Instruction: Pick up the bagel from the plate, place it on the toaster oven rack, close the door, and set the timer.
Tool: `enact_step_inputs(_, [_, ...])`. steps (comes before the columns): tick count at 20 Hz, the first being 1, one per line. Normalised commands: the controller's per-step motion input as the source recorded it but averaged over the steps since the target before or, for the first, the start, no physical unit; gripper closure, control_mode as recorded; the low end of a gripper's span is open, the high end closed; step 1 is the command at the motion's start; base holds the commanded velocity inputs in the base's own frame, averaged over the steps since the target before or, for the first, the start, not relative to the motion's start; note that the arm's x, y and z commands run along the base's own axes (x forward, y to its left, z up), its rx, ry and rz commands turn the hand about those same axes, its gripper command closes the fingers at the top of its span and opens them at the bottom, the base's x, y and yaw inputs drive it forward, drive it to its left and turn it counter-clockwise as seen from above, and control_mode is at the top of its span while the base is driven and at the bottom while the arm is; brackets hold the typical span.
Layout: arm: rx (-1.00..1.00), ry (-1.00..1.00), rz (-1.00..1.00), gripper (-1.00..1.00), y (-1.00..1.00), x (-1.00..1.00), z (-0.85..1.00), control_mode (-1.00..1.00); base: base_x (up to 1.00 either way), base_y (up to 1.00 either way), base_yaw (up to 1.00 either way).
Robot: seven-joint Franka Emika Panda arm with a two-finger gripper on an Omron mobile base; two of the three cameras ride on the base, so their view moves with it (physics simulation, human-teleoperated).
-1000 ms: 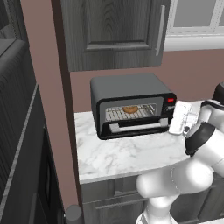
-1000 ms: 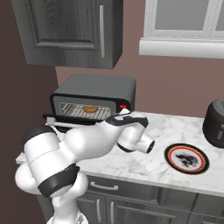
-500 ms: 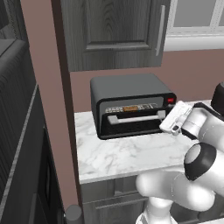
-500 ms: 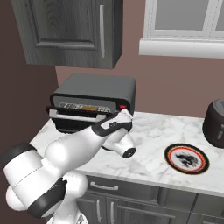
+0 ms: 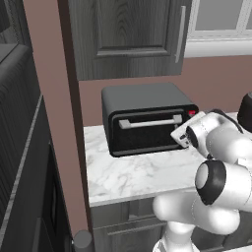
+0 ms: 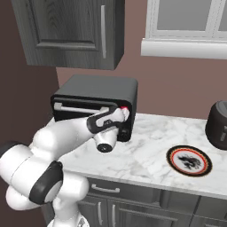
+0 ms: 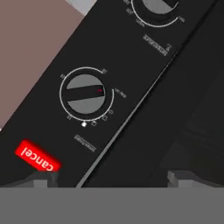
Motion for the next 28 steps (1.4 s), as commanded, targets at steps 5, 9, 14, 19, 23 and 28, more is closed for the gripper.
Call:
enact_step_inputs(5, [0.01, 0.0, -0.44, -1.0, 0.5, 0.02, 0.0, -1.0, 0.0, 0.0, 0.0])
enact_step_inputs(9, [0.0, 0.0, -0.46, -1.0, 0.57, 0.14, 0.0, -1.0, 0.0, 0.0, 0.0])
enact_step_inputs(14, [0.0, 0.0, -0.46, -1.0, 0.66, 0.56, 0.0, -1.0, 0.0, 0.0, 0.0])
enact_step_inputs(19, [0.01, 0.0, -0.35, -1.0, 0.65, 0.52, 0.01, -1.0, 0.0, 0.0, 0.0])
enact_step_inputs(23, [0.01, 0.0, -0.27, -1.0, 0.99, 0.03, -0.01, -1.0, 0.0, 0.0, 0.0])
enact_step_inputs(28, [0.01, 0.0, -0.27, -1.0, 1.0, -0.1, 0.0, -1.0, 0.0, 0.0, 0.0])
